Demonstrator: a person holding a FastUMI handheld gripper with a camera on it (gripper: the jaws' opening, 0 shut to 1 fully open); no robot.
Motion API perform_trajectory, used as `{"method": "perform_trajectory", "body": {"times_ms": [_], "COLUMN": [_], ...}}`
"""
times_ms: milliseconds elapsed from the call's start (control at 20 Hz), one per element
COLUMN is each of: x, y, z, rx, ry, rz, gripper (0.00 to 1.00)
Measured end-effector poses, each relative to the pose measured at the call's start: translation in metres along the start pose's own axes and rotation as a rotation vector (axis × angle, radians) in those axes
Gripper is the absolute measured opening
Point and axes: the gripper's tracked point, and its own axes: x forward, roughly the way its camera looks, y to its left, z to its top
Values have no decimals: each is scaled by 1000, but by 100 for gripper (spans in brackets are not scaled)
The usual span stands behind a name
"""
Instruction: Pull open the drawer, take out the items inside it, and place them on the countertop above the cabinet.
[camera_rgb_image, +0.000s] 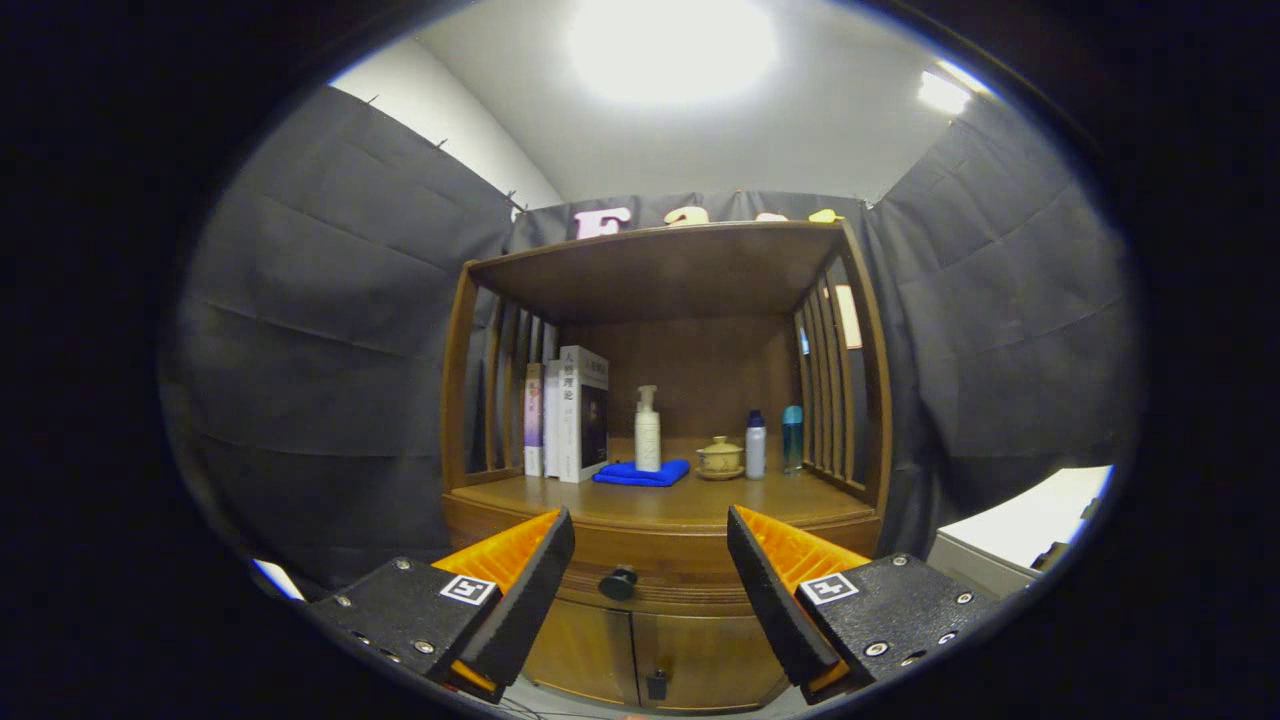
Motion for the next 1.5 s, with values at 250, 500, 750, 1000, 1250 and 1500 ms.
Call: {"method": "perform_trajectory", "body": {"times_ms": [250, 500, 750, 1000, 1250, 1500], "x": [9, 13, 44, 68, 90, 118], "y": [3, 6, 35, 55, 60, 52], "z": [-12, -30, -64, -120, -154, -163], "rx": [-35, -33, 6, -48, -39, -71], "ry": [51, 110, 153, 256, 297, 279], "rz": [-6, -26, -13, -8, -46, -108], "gripper": [95, 95, 95, 95, 95, 95]}}
